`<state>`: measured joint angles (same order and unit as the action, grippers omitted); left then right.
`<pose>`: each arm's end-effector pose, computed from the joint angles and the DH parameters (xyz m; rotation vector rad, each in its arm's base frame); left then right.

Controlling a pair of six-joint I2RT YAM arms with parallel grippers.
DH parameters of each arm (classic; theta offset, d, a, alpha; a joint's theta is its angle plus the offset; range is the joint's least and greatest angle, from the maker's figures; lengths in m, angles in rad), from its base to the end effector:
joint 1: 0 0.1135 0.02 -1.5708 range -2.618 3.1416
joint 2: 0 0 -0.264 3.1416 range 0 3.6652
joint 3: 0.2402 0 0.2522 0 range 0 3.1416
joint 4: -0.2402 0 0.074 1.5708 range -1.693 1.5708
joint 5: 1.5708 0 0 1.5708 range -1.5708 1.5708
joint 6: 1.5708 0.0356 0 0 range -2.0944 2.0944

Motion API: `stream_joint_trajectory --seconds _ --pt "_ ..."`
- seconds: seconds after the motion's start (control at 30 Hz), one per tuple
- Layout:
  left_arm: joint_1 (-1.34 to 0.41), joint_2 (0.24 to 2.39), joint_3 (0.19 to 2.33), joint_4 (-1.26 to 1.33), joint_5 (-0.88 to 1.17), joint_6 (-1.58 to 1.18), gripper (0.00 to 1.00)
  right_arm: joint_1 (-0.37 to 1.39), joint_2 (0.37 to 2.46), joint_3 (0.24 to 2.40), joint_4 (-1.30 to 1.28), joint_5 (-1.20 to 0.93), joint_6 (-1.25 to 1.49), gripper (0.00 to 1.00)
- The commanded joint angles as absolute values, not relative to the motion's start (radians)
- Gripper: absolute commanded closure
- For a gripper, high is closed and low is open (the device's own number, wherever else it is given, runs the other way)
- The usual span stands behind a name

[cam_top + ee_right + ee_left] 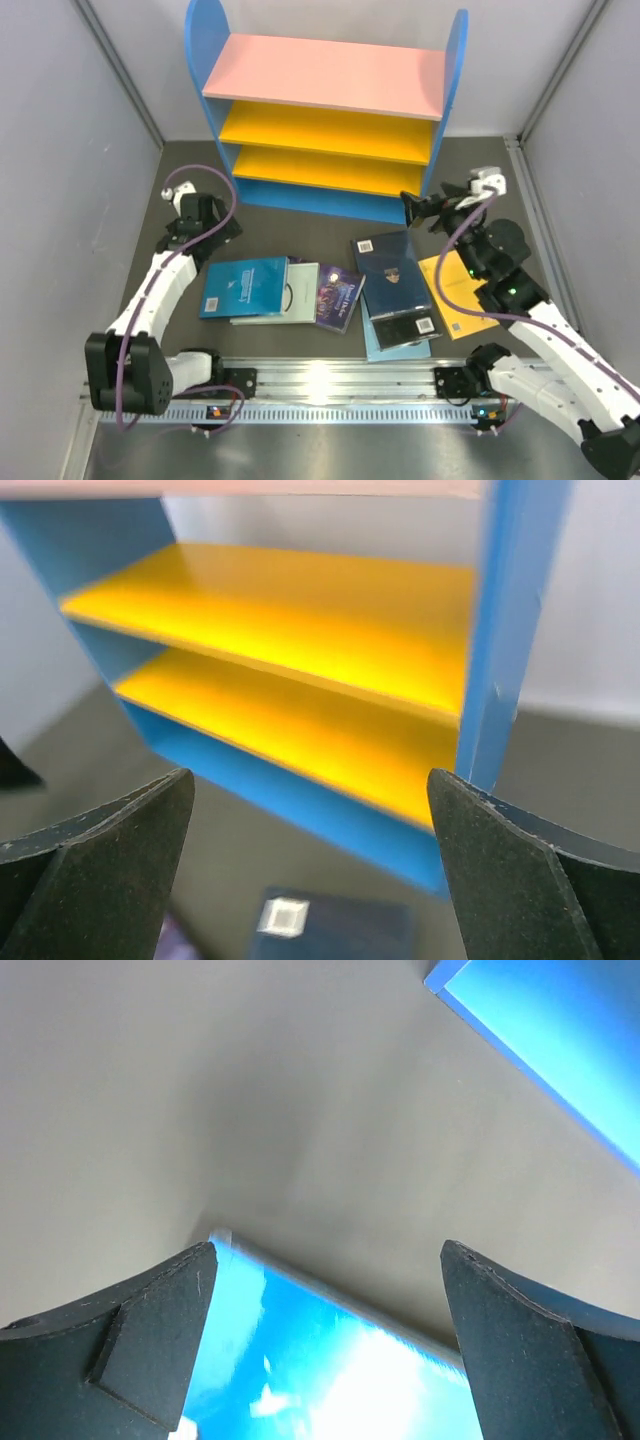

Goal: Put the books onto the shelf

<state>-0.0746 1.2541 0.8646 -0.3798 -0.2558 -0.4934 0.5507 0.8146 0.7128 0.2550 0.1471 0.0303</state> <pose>0.2650 -0.0108 0.2514 -0.6021 2.2292 0.0109 0.1702 0.0984 0.3570 -0.2482 1.4081 0.3753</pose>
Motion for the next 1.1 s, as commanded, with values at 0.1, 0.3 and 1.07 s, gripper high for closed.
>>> stream_joint_trajectory --seconds 0.1,0.3,1.07 --pt "-0.064 1.088 0.809 -0.571 -0.096 -0.612 0.01 0.512 0.758 0.672 -0.213 0.209 0.549 0.0" --pt "-0.048 0.832 0.752 -0.69 -0.163 -0.783 0.01 0.511 0.798 0.658 -0.228 0.143 0.621 0.0" --pt "0.017 0.891 0.517 -0.818 -0.04 -1.094 0.01 0.512 0.953 0.658 -0.325 -0.12 0.62 0.0"
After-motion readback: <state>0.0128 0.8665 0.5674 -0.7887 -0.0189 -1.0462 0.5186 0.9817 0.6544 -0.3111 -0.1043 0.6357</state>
